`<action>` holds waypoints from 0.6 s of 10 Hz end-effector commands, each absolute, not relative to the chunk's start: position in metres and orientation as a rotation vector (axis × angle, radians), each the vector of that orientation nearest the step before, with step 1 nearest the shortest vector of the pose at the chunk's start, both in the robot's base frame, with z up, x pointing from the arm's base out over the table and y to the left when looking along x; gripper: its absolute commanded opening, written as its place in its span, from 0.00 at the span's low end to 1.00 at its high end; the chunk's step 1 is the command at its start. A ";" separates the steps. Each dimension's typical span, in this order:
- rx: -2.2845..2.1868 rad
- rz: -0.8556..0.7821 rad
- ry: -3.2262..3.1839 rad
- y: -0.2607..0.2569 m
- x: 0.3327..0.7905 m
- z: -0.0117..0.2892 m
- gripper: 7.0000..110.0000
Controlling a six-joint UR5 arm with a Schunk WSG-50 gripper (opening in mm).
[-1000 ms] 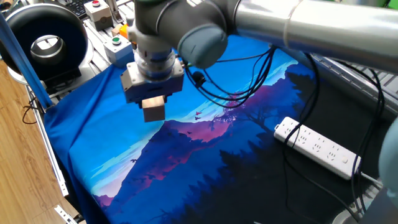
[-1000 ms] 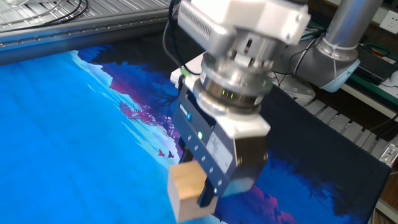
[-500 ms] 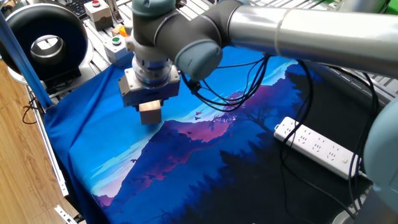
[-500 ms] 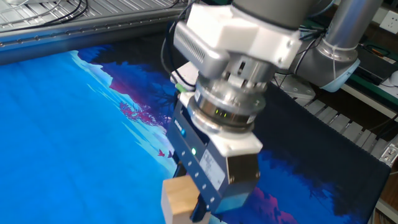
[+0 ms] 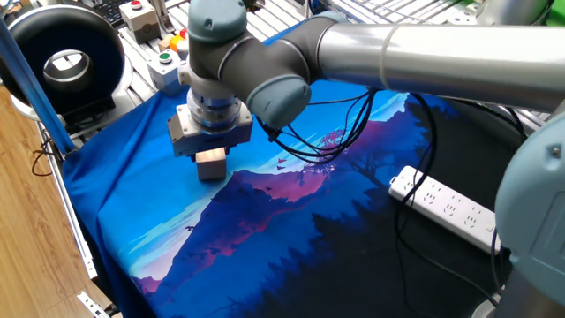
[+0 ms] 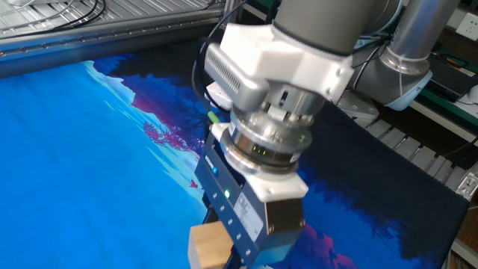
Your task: Pick up the small block on the left and move it to the right
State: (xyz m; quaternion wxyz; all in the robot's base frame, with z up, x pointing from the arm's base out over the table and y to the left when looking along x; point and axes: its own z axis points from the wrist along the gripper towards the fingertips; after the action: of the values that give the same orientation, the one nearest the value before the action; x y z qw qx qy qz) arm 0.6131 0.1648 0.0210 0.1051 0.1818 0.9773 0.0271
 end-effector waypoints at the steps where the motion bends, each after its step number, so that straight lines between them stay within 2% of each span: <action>1: 0.557 0.089 2.872 0.165 0.616 0.016 0.00; 4: 0.565 0.079 2.863 0.167 0.619 0.019 0.00; 6: 0.548 0.148 2.838 0.178 0.628 0.021 0.00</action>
State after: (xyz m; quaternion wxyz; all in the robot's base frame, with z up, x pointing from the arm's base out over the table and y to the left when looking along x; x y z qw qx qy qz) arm 0.6207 0.1694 0.0187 0.1162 0.1845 0.9754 0.0310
